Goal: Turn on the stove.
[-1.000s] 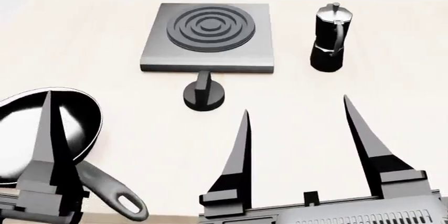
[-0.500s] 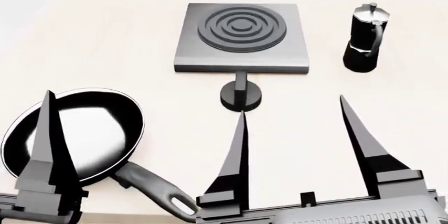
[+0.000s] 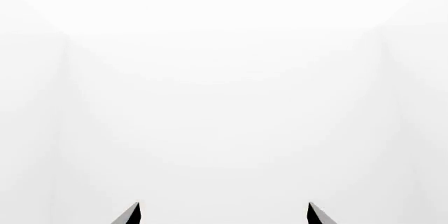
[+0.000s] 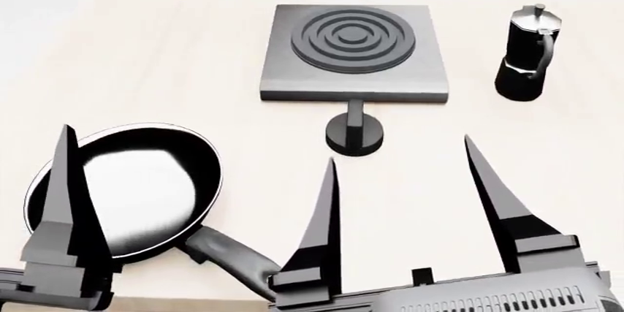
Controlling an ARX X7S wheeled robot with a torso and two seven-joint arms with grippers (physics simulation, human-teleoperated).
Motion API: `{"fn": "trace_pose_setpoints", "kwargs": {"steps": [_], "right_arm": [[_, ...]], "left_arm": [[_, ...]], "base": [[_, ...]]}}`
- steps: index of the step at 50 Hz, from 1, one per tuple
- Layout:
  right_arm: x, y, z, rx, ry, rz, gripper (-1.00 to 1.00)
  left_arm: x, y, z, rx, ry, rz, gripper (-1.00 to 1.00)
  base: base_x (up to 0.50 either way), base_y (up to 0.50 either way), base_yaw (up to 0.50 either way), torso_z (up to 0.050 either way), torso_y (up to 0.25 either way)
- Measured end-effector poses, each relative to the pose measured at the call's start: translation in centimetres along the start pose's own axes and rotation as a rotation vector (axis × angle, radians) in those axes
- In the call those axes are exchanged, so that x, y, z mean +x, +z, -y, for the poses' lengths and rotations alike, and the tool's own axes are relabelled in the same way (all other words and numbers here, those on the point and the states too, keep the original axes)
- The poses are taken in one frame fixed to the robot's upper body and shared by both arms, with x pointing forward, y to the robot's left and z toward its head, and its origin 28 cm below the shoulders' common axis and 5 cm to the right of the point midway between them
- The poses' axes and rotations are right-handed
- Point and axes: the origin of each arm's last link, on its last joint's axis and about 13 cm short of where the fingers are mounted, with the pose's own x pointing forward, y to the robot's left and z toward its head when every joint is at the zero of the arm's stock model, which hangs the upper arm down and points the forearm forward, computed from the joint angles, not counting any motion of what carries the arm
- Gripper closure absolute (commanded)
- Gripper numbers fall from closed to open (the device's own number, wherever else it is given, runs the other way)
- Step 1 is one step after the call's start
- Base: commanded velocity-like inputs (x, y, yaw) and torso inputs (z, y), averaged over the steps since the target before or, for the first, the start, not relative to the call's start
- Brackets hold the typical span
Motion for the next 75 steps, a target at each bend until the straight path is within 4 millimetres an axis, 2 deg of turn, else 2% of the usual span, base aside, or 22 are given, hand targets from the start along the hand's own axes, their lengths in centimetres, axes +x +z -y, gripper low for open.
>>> {"fn": "trace_pose_setpoints", "kwargs": {"steps": [75], "right_arm": [[0.02,-0.16,0.14,0.022,-0.003,-0.016,-1.0]], "left_arm": [[0.0,-0.08,0.08,0.009,0.002,-0.002,-1.0]], "base": [[0.13,0.0,0.0,0.0,0.0]]}}
